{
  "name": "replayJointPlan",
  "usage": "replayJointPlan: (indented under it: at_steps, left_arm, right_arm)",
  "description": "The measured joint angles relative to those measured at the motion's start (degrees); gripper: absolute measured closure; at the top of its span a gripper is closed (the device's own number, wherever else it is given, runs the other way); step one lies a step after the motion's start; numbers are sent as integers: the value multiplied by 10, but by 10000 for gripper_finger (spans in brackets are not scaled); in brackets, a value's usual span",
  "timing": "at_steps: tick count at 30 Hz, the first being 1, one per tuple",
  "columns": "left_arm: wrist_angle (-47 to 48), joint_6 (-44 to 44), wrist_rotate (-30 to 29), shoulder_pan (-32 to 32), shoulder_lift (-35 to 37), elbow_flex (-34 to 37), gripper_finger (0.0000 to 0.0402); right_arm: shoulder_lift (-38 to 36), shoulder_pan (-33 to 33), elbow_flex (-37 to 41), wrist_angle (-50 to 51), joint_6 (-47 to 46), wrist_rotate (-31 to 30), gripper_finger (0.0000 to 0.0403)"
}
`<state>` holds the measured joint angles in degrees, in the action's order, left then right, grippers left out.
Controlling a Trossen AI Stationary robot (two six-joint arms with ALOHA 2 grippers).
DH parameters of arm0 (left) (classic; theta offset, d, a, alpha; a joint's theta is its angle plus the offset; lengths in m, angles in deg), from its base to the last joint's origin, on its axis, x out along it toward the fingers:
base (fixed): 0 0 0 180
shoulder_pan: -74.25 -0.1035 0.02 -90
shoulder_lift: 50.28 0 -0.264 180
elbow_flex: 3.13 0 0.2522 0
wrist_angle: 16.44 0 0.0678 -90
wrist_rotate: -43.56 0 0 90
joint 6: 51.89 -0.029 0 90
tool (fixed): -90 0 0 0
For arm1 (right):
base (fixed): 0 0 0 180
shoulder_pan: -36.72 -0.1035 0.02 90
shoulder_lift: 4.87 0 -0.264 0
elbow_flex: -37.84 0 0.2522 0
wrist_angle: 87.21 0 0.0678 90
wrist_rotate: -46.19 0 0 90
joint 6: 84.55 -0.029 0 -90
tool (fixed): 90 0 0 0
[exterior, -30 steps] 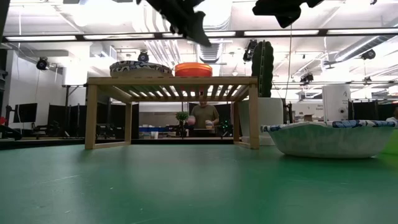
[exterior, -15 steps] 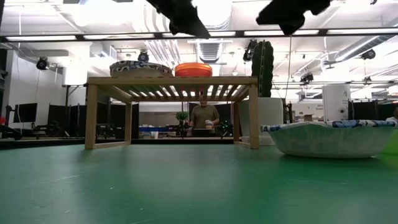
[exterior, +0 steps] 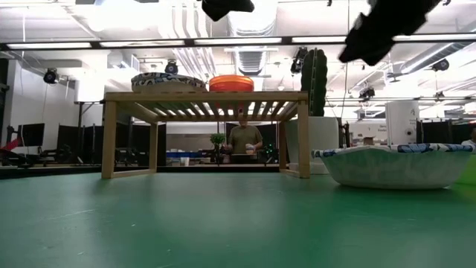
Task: Place and stack bowls onto a shelf
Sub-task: Stack the blue patterned bowl on top of the blue patterned bowl on the shelf
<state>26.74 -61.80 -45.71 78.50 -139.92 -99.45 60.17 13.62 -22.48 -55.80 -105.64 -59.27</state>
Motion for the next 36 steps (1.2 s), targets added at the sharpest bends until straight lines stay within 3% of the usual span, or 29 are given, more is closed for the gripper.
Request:
replayJointPlan:
  at_steps: [7,13,18,23,29,36]
  left_arm:
    - [-198,33,0,74,-1,107,400]
    - [-345,70,-3,102,-1,170,400]
    - [-383,114,-28,121,-5,188,400]
    - [-420,129,-38,138,-27,200,400]
    - [-436,134,-46,141,-89,188,399]
    - [-411,96,-47,140,-194,99,379]
  right_arm:
    - [-21,-32,26,9,-6,-17,344]
    - [-40,-39,47,43,-70,-27,344]
    - [-66,-37,47,211,-209,-73,344]
    - [-80,-31,47,378,-367,-63,344]
    - [-80,-46,47,384,-354,-36,344]
    - [-87,-100,47,348,-353,-40,344]
